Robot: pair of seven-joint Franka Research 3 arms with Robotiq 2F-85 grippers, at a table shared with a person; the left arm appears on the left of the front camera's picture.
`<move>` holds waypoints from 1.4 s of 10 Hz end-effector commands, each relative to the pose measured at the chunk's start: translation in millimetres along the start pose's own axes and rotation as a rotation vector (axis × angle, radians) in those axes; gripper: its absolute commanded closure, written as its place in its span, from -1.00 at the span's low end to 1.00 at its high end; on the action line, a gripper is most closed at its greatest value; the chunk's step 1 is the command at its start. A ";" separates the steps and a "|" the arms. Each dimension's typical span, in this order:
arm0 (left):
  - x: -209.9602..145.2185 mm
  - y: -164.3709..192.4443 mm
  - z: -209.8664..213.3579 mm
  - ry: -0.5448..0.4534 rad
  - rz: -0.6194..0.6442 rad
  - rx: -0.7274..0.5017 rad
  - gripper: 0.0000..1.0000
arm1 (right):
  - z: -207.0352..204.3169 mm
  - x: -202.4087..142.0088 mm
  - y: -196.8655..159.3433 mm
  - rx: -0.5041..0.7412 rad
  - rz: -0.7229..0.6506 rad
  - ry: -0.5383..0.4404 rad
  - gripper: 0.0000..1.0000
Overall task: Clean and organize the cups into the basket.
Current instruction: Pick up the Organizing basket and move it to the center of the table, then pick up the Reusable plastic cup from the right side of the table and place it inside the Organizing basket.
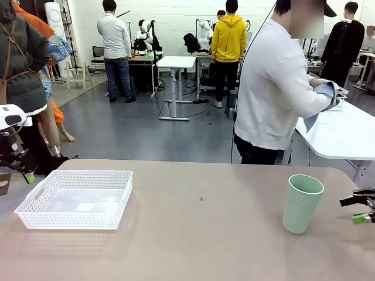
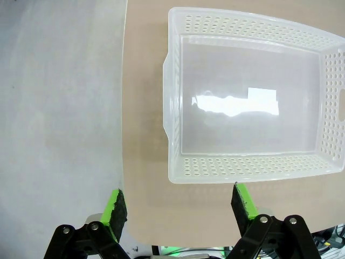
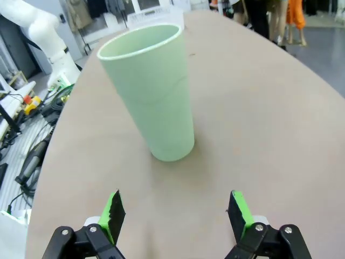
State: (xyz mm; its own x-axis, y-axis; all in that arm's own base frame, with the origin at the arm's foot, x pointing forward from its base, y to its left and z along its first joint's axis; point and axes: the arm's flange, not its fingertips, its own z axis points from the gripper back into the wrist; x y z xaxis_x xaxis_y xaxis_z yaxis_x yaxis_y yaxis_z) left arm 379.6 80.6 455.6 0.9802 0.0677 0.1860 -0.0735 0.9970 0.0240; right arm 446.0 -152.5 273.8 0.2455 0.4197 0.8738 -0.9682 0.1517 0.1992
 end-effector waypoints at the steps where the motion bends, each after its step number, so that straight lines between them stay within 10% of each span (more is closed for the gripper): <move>1: 2.2 -0.1 1.3 0.008 -0.012 -0.011 -1.00 | -17.5 8.6 -4.5 0.001 0.032 -0.022 -1.00; 14: -11.1 4.4 -5.9 -0.019 -0.086 0.025 -1.00 | -62.9 24.2 -14.1 -0.084 0.280 -0.090 -1.00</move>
State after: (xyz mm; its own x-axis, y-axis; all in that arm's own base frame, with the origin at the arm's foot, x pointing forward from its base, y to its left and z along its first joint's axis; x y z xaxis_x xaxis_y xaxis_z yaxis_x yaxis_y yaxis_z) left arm 376.3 80.9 451.9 0.9826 0.0009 0.1855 -0.0097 0.9989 0.0468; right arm 470.5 -99.6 274.7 -0.0236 0.3946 0.9186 -0.9923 0.1024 -0.0695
